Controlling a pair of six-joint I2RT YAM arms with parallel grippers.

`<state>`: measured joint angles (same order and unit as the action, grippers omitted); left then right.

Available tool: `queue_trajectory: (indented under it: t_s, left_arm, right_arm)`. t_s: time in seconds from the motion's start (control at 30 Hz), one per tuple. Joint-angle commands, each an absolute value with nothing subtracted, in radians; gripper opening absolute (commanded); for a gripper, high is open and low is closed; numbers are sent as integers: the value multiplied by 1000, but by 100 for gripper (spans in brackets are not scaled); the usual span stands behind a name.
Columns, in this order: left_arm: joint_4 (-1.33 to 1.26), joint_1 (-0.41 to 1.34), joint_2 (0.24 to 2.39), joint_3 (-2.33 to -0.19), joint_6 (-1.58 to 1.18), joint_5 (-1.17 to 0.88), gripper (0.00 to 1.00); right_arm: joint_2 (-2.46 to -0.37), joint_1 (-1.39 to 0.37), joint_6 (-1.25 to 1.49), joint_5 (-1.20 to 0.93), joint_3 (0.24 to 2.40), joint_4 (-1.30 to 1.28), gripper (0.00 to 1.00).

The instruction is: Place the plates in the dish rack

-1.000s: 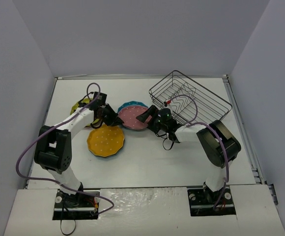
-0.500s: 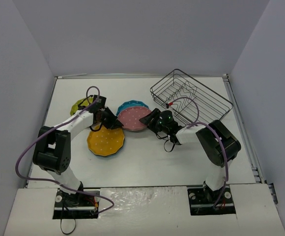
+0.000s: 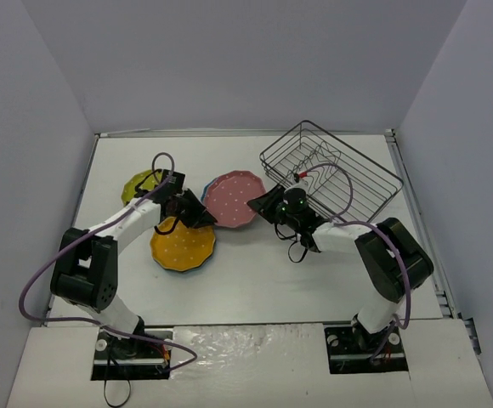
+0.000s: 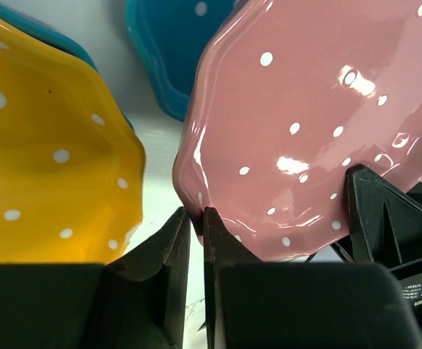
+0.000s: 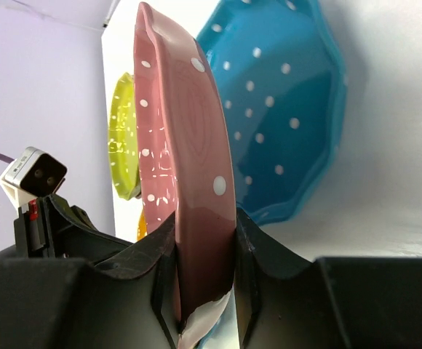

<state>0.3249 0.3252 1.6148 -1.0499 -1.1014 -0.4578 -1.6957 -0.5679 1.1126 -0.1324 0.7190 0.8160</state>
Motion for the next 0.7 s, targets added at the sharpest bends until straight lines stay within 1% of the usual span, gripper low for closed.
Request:
queue_trajectory:
  t_s: [0.0,0.03,0.07,0.1,0.13,0.17,0.2,0.27,0.3,0.33,0.37,0.43,0.57,0.67]
  left_arm:
    - [292,341,1519,-1070,-1056,-503,16]
    - [296,341,1515,-1069,-1052,-500,24]
    - [301,341,1509,-1070,-1050,-499,27]
    - [304,341,1501,-1074,-1040,-494,39]
    - [304,340,1497,-1074,-1039,-494,40]
    - [306,339,1492,-1078,-1033,-495,50]
    - [310,339,1486,-1086,-1019,-494,65]
    - [340,339,1468,-1102,-997,-471,79]
    - [360,339,1458,-1123,-970,-457,88]
    - [401,339,1439,-1142,-950,-426,92]
    - [436,339,1419,-1163,-922,-409,95]
    - [461,338,1395,-1181,-888,-371,97]
    - [560,336,1324,-1244,-777,-244,97]
    - [643,323,1277,-1284,-648,-133,97]
  right_arm:
    - [-1574,-568,1045,-125,822,920,1]
    - [-1566,-568,1030,-125,833,905,0]
    - [-1564,-568,1011,-126,841,898,0]
    - [-1553,-568,982,-127,873,872,0]
    - [-1547,-569,963,-128,885,851,0]
    - [-1542,-568,940,-134,897,836,0]
    - [-1535,-568,914,-141,908,822,0]
    - [-1516,-568,861,-152,931,781,0]
    - [-1504,-568,819,-166,952,752,0]
    - [-1495,-568,784,-173,973,718,0]
    - [-1485,-568,739,-177,1004,670,0]
    - [-1477,-568,681,-180,1049,603,0]
    - [-1457,-557,504,-167,1193,409,0]
    - [-1438,-497,373,-187,1309,281,0]
